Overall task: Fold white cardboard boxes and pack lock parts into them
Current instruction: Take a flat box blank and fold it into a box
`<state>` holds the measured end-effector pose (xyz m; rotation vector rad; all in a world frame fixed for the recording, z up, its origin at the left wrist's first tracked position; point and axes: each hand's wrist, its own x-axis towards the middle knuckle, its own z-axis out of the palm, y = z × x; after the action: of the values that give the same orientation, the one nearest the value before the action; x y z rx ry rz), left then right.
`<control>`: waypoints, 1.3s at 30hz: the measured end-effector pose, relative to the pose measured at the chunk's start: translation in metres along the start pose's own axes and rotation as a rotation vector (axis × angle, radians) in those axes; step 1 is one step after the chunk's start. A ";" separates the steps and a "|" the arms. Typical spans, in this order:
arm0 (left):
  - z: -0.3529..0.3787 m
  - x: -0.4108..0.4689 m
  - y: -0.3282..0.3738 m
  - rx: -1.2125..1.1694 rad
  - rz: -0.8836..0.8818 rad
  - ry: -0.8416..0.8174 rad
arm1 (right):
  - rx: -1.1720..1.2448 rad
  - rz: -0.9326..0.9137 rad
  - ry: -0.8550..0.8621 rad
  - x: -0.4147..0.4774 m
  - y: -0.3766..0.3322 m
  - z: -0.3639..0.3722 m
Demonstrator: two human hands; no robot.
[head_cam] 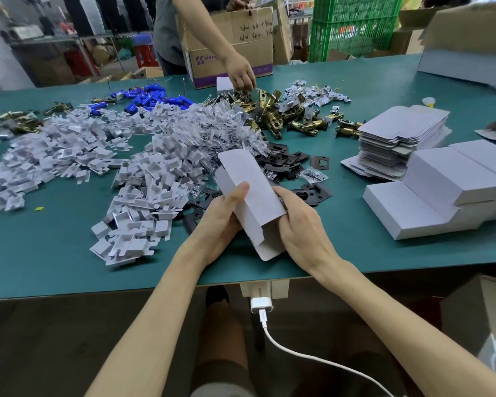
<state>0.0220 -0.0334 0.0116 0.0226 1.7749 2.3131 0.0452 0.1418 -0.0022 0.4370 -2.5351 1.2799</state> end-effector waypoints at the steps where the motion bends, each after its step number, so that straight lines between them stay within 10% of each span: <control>1: -0.002 0.002 -0.002 -0.027 0.000 0.013 | 0.041 0.007 -0.003 0.001 0.002 -0.001; 9: -0.008 0.009 -0.005 -0.162 0.049 0.100 | 0.488 0.138 -0.151 0.008 0.006 -0.011; 20: -0.005 0.009 -0.012 0.035 0.065 0.020 | 0.502 0.301 0.114 0.010 0.015 -0.011; 39: -0.003 0.006 -0.012 0.182 0.140 -0.147 | 0.593 0.227 0.012 0.010 0.004 -0.012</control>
<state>0.0181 -0.0325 -0.0013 0.3480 1.9568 2.1672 0.0353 0.1522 0.0056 0.2518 -2.2011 2.1159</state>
